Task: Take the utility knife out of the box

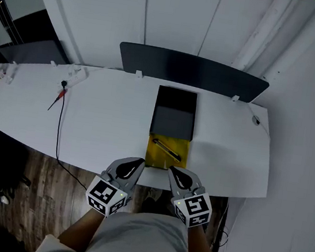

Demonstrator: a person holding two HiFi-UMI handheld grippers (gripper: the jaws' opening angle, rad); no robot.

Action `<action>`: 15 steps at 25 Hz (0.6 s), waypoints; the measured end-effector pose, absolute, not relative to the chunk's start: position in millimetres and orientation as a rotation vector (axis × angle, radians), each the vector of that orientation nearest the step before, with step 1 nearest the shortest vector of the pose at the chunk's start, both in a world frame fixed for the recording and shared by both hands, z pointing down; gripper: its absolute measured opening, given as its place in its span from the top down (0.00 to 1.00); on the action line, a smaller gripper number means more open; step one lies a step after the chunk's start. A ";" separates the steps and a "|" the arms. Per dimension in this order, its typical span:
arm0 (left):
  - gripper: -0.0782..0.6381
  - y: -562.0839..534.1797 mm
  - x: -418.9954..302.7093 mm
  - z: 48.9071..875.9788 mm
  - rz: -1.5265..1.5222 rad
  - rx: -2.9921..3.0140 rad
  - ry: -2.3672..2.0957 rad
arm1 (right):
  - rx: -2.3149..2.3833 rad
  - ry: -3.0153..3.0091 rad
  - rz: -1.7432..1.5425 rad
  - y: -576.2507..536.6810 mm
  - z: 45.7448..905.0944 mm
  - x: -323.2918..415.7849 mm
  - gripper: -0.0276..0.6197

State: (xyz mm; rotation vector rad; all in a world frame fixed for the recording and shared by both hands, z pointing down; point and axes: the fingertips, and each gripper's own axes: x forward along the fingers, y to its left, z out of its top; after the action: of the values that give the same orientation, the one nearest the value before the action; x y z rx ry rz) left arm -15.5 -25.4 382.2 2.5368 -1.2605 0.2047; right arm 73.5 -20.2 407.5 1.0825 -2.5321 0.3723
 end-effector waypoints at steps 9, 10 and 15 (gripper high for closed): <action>0.89 -74.9 13.0 377.3 0.216 2.542 -1.287 | 1.010 -2.555 0.355 -67.1 409.1 96.2 0.93; 0.89 -76.9 15.7 377.2 0.221 2.546 -1.282 | 1.006 -2.558 0.363 -69.2 409.3 97.5 0.93; 0.89 -79.5 21.7 377.8 0.244 2.542 -1.272 | 0.992 -2.558 0.378 -74.3 410.0 100.6 0.93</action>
State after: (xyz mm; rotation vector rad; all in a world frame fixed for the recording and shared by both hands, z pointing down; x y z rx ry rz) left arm 21.7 -79.5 377.8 2.5423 -1.2720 0.2436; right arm 100.6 -74.3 410.0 0.9917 -2.5583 0.3785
